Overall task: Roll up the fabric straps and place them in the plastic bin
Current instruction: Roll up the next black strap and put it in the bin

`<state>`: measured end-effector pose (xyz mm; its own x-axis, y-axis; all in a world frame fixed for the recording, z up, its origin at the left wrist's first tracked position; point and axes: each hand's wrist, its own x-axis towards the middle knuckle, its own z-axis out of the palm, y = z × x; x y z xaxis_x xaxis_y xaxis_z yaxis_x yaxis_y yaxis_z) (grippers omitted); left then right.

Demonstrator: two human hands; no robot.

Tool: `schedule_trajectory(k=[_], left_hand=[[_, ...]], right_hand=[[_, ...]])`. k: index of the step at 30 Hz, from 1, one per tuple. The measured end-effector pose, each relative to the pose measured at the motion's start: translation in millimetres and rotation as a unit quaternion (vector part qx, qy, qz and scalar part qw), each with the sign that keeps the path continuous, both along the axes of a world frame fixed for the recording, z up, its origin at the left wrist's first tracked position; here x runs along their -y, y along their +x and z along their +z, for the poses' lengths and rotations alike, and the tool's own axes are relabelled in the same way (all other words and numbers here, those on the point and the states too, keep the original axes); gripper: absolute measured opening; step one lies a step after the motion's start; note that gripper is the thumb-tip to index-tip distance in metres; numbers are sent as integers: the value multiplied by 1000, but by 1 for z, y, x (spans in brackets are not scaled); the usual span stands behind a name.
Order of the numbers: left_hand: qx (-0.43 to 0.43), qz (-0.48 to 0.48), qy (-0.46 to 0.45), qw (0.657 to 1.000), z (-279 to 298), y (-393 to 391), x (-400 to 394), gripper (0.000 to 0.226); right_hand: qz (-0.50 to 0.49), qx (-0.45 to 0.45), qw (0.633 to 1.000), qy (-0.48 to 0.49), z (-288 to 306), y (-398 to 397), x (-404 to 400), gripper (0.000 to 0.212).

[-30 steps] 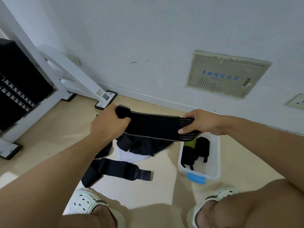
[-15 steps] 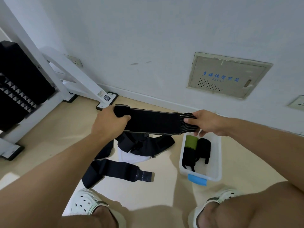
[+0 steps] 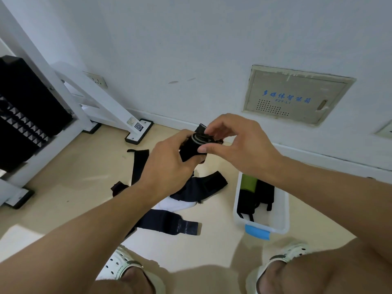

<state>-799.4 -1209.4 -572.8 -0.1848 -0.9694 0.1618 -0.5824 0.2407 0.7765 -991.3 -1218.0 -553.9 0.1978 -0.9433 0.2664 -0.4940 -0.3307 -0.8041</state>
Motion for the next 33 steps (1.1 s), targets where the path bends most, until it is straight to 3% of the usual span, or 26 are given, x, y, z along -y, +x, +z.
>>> schedule_trajectory(k=[4,9,15,18,20,22,25,27,33], left_hand=[[1,-13,-2,1000,-3,-4,-3,26],[54,-81,-2,995,-6,-10,-6,25],[47,-72,97,992,-6,-10,-9,21],[-106,20,178,978,-4,-17,-10,16],[-258,85,288,918,-4,-22,-9,17],[-332,133,345,868,-3,-22,-7,17],[-404,165,380,816,2,-22,-9,14],[-425,166,382,803,3,-22,-10,14],[-457,125,390,789,5,-10,-2,17]], right_hand=[[-24,26,996,86,4,6,-6,26],[-19,59,993,98,1,11,-11,14],[28,2,996,84,-1,4,-11,16],[-13,-4,999,35,-3,11,-14,17],[-12,-21,1000,4,-3,23,-20,32],[16,-63,998,6,-4,34,-28,51],[37,-102,993,50,-6,44,-38,76],[41,-111,992,44,-8,47,-38,84],[36,-122,992,-1,-10,48,-29,73]])
